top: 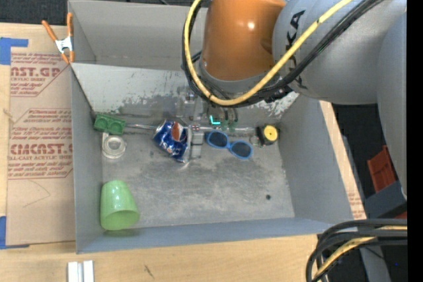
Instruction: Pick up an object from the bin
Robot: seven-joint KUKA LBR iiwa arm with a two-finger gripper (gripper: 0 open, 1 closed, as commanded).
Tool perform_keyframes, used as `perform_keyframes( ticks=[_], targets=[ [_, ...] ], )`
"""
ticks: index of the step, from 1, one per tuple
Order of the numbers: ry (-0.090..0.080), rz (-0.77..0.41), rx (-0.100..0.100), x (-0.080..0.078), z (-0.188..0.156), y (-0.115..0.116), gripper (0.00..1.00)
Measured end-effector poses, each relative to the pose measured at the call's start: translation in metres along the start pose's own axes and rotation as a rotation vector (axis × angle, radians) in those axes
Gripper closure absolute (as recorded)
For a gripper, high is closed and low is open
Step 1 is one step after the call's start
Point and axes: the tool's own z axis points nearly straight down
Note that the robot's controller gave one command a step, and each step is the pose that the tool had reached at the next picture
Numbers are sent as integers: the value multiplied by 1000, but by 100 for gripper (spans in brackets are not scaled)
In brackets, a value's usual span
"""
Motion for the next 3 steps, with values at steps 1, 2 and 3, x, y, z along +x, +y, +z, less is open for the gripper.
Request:
perform_keyframes(
  ticks=[1,2,3],
  targets=[
    [-4,331,-1,-12,160,-35,0],
    [-8,427,-3,-10,127,-24,0],
    [-9,479,-3,-15,95,-16,0]
  ],
)
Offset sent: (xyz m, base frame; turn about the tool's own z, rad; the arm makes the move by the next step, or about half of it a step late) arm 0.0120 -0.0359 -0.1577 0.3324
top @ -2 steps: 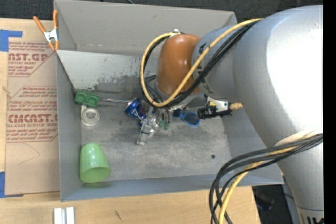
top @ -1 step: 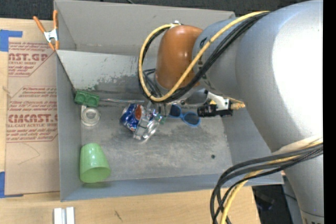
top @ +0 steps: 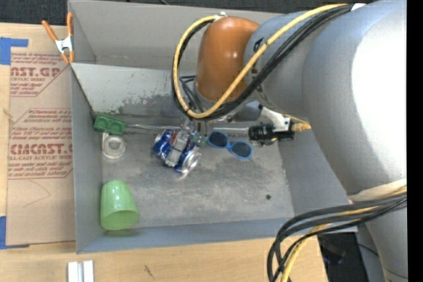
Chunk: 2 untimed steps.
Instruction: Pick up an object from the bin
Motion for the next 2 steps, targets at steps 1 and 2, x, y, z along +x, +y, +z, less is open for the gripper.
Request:
perform_keyframes(
  ticks=[1,2],
  targets=[
    [7,203,6,8,65,6,0],
    [4,427,6,15,64,-15,0]
  ],
)
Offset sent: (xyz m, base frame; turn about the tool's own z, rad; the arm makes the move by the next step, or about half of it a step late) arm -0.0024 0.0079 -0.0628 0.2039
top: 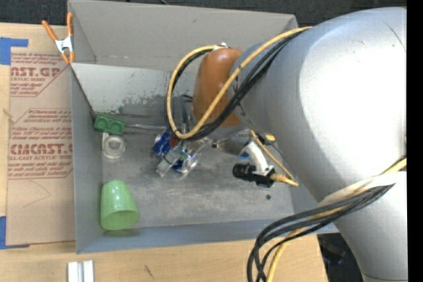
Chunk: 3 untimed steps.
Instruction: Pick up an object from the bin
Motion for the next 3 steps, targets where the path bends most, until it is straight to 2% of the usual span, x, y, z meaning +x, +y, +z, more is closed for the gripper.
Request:
perform_keyframes(
  ticks=[1,2,3],
  targets=[
    [-1,-1,-1,0,0,1,100],
    [-1,-2,-2,0,-5,1,100],
    [-2,-4,-5,0,-39,1,100]
  ],
)
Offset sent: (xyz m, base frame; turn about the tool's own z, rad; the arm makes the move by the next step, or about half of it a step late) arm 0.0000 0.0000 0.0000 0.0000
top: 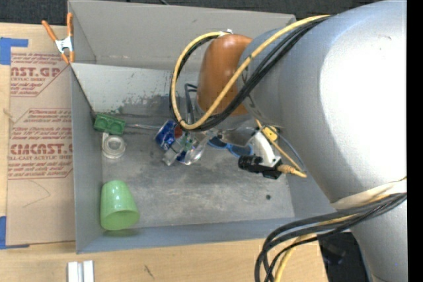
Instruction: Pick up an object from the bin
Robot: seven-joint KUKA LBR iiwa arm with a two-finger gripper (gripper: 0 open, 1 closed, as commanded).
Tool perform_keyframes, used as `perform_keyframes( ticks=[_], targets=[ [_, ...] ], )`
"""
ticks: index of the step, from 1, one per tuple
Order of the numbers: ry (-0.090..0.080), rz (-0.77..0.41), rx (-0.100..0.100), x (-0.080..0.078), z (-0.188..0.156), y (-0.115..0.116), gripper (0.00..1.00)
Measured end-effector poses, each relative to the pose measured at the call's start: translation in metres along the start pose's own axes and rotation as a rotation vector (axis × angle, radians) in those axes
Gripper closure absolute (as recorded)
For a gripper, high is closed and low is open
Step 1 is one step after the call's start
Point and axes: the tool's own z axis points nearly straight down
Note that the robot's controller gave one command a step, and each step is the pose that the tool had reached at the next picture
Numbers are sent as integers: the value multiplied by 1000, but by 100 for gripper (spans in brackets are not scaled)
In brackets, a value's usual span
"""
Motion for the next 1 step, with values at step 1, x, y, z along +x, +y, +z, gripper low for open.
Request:
perform_keyframes(
  ticks=[1],
  targets=[
    [-2,-2,-3,-1,-63,2,100]
  ],
)
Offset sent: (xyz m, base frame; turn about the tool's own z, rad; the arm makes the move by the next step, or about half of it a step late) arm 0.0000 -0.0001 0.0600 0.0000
